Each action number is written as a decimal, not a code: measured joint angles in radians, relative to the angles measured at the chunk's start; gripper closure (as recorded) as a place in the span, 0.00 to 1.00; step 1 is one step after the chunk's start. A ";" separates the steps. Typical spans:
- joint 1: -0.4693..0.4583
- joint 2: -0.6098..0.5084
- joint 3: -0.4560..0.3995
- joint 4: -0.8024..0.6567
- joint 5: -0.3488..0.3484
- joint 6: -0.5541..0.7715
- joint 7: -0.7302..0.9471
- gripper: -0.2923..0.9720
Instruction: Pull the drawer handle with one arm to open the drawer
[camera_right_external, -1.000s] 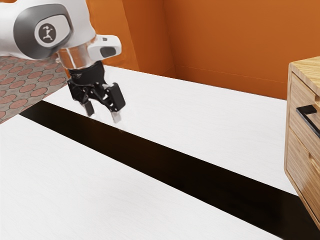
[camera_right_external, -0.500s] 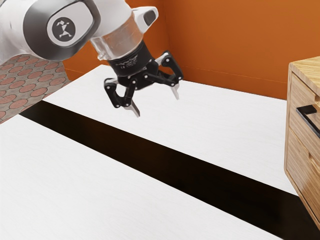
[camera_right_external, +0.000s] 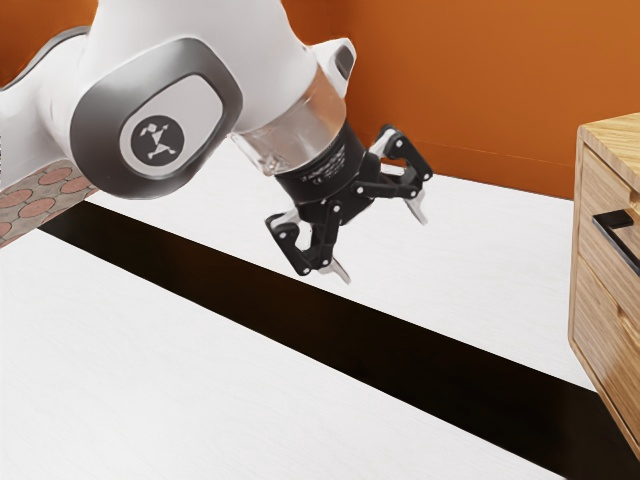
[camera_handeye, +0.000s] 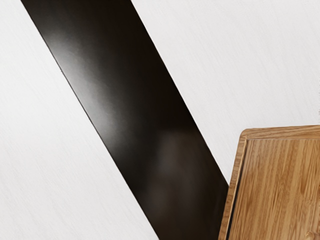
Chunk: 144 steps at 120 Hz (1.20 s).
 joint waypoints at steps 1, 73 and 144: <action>-0.003 -0.005 0.000 -0.009 0.000 0.009 -0.005 0.23; -0.046 -0.050 -0.011 -0.177 0.019 0.366 -0.223 0.23; -0.052 0.013 -0.044 -0.155 0.022 0.427 -0.302 0.23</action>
